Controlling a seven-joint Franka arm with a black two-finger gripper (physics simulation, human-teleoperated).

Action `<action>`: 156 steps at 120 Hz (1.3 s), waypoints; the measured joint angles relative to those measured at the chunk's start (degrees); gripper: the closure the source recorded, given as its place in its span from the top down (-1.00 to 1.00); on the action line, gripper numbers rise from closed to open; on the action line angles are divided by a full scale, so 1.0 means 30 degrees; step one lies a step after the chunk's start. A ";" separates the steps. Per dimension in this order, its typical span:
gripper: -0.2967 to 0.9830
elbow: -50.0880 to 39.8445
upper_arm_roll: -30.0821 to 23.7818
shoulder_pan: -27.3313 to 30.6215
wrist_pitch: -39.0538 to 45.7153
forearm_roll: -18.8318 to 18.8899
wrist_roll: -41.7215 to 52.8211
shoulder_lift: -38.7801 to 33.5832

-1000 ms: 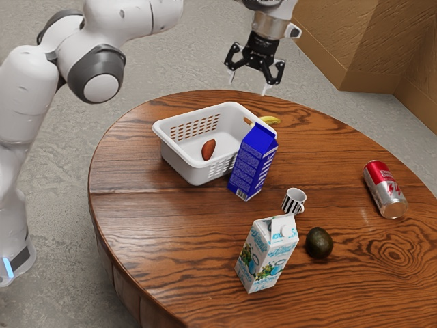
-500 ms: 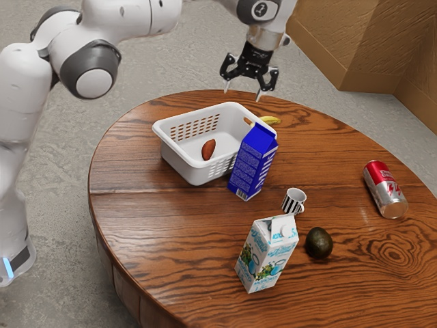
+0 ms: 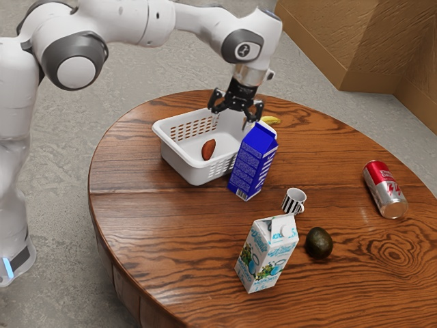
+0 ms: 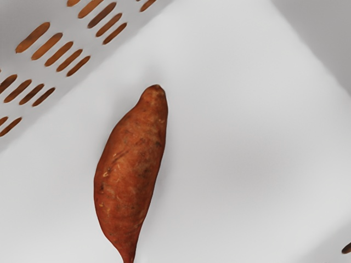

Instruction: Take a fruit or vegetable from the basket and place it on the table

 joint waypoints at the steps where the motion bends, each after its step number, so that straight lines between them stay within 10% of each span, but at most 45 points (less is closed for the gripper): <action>1: 0.54 -0.0054 0.0000 0.0002 0.0058 0.0003 -0.0012 0.0002; 156: 0.54 -0.5426 0.0131 0.0352 0.5296 -0.0008 -0.0323 -0.0341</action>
